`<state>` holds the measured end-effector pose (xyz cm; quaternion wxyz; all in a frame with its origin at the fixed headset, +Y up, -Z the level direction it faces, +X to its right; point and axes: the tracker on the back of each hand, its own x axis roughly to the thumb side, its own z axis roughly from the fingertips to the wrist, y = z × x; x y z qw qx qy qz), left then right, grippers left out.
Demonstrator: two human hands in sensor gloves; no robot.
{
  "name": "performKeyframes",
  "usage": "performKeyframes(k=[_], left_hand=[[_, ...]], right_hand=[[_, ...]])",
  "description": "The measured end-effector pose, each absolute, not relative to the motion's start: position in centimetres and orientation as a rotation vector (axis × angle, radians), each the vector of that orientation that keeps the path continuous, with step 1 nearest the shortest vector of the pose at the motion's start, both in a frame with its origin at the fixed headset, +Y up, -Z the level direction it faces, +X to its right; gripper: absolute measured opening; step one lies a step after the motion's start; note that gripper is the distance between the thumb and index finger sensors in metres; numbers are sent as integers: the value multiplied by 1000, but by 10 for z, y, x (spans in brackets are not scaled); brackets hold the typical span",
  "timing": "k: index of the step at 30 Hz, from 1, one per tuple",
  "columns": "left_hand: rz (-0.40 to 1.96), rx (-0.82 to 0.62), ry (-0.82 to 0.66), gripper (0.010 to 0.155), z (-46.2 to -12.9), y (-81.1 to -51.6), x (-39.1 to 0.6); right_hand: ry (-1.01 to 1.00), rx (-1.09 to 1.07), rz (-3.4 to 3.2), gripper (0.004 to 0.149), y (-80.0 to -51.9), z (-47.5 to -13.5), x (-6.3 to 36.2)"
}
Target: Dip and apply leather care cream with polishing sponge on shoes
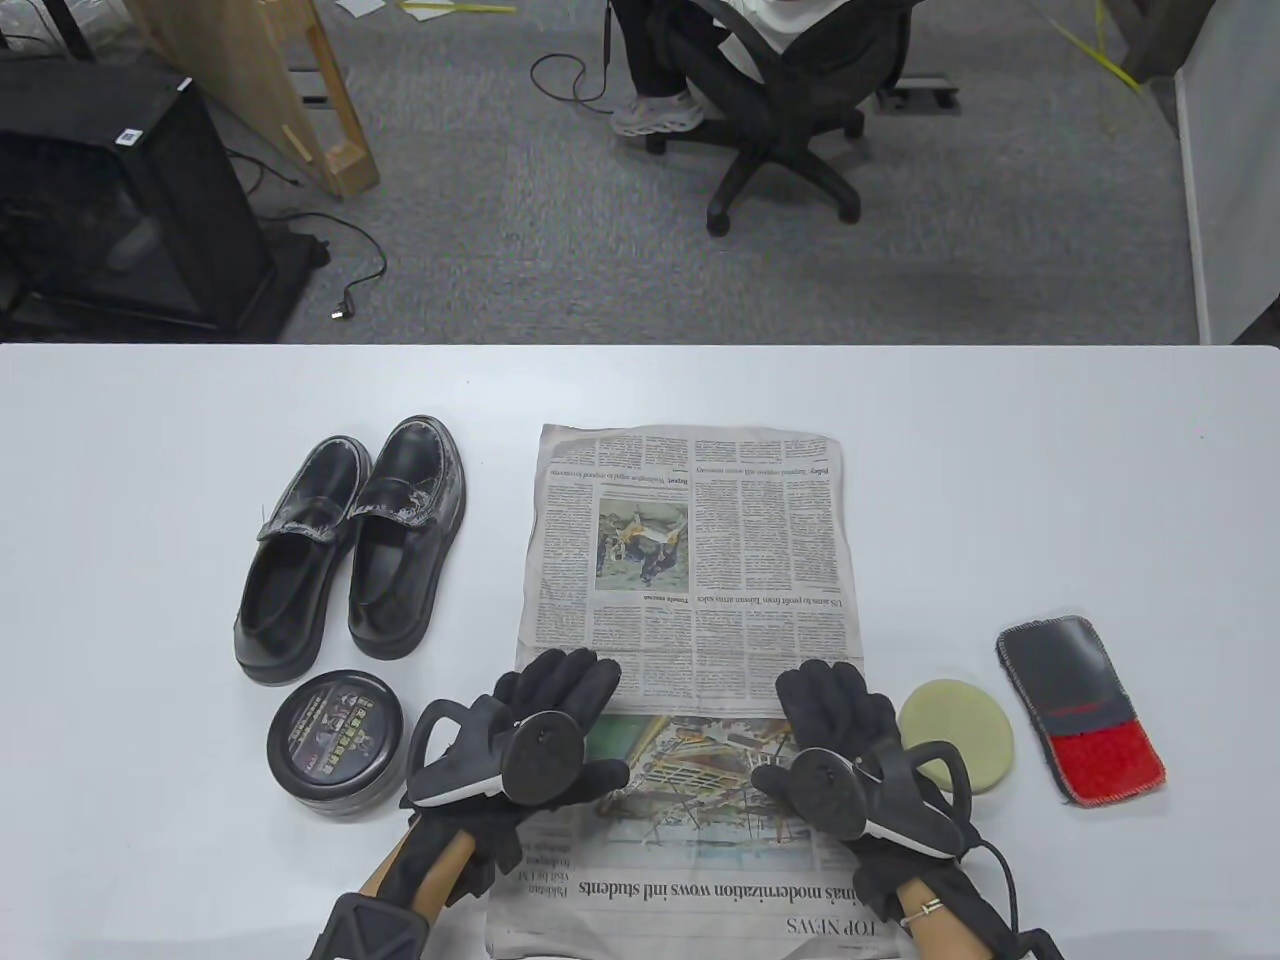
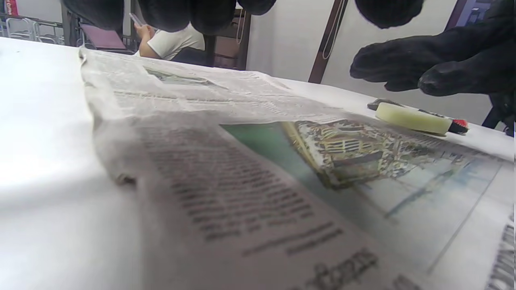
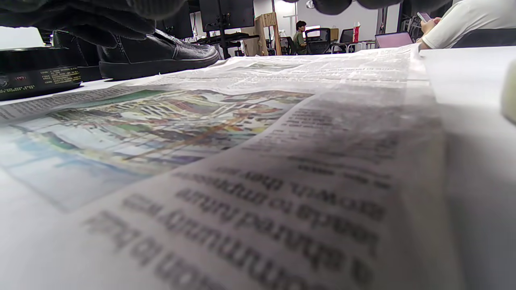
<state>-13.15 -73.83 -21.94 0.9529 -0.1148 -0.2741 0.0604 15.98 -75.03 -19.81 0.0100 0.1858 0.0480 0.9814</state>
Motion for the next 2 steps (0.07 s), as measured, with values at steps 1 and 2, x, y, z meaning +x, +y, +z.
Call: performKeyframes(k=[1, 2], left_hand=[[122, -228, -548, 92, -219, -740, -133], [115, -228, -542, 91, -219, -741, -135]], right_hand=[[154, 584, 3068, 90, -751, -198, 159], [159, 591, 3075, 90, -752, -198, 157]])
